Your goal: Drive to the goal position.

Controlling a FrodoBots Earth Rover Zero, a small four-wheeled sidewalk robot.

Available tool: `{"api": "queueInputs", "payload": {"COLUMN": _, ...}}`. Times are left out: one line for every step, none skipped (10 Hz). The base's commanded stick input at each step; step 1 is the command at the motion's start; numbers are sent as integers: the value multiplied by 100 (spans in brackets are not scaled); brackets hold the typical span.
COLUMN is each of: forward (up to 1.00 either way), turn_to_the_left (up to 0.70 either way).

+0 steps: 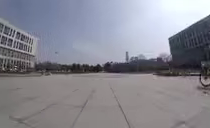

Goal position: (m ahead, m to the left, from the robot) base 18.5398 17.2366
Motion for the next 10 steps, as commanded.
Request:
{"api": "queueInputs", "payload": {"forward": 100, "turn_to_the_left": 0}}
{"api": "queueInputs", "payload": {"forward": 100, "turn_to_the_left": 0}}
{"api": "queueInputs", "payload": {"forward": 100, "turn_to_the_left": 0}}
{"api": "queueInputs", "payload": {"forward": 100, "turn_to_the_left": 0}}
{"api": "queueInputs", "payload": {"forward": 100, "turn_to_the_left": 0}}
{"api": "queueInputs", "payload": {"forward": 100, "turn_to_the_left": 0}}
{"api": "queueInputs", "payload": {"forward": 100, "turn_to_the_left": 0}}
{"api": "queueInputs", "payload": {"forward": 100, "turn_to_the_left": 0}}
{"api": "queueInputs", "payload": {"forward": 100, "turn_to_the_left": 0}}
{"api": "queueInputs", "payload": {"forward": 100, "turn_to_the_left": 0}}
